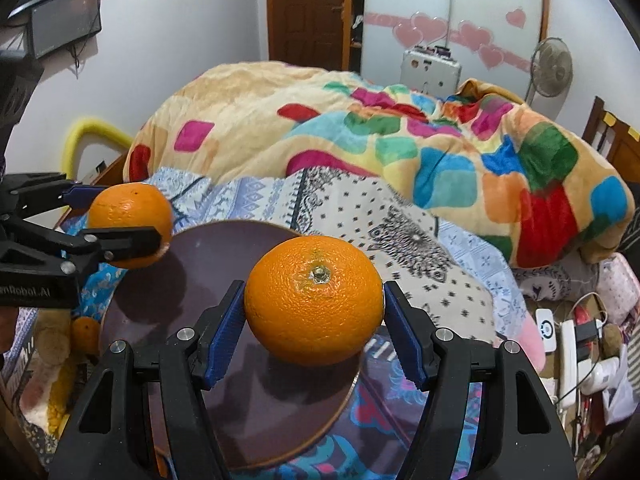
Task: Organize fruits
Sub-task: 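Carry both held oranges onto the brown plate, opening the right tool, then open the left tool to set its orange on the plate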
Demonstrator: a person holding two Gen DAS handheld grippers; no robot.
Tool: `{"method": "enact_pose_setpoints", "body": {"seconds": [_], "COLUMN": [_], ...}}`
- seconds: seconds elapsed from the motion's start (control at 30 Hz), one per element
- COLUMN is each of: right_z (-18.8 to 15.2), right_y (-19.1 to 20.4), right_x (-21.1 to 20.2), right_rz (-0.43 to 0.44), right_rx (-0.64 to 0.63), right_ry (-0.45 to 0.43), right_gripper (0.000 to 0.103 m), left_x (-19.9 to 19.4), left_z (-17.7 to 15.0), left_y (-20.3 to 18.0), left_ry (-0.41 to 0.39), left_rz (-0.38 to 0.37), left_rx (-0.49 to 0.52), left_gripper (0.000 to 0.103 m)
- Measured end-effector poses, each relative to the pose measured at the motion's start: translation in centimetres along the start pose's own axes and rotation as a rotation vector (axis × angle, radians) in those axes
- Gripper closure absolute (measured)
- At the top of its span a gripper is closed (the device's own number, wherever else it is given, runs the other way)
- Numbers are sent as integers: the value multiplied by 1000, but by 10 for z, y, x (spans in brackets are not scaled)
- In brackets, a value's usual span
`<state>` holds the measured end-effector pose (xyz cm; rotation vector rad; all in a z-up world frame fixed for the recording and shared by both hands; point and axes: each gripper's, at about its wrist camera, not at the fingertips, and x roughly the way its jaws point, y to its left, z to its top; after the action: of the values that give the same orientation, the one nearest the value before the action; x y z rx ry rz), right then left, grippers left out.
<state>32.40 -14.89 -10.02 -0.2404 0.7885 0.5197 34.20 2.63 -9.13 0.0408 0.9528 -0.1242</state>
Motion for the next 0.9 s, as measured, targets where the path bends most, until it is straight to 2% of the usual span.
{"method": "enact_pose_setpoints", "body": {"seconds": [0.43, 0.67, 0.77, 0.8, 0.87, 0.9], "right_z": [-4, -6, -7, -7, -5, -5], "right_y": [11, 11, 12, 13, 14, 15], "right_x": [23, 24, 21, 18, 11, 7], "right_rz": [1, -3, 4, -3, -13, -18], "right_rx": [-78, -86, -89, -91, -99, -104], "right_ry": [74, 83, 76, 66, 37, 25], "right_gripper": [39, 39, 38, 36, 24, 23], "left_x": [19, 36, 35, 35, 35, 35], "left_z": [6, 6, 7, 8, 8, 8], "left_y": [-20, -15, -11, -10, -5, -4], "left_ry": [75, 146, 145, 148, 157, 161], "left_rz": [-1, -15, -37, -42, -58, -64], "left_rx": [73, 30, 6, -1, -29, -38], "left_gripper": [35, 34, 34, 34, 34, 34]}}
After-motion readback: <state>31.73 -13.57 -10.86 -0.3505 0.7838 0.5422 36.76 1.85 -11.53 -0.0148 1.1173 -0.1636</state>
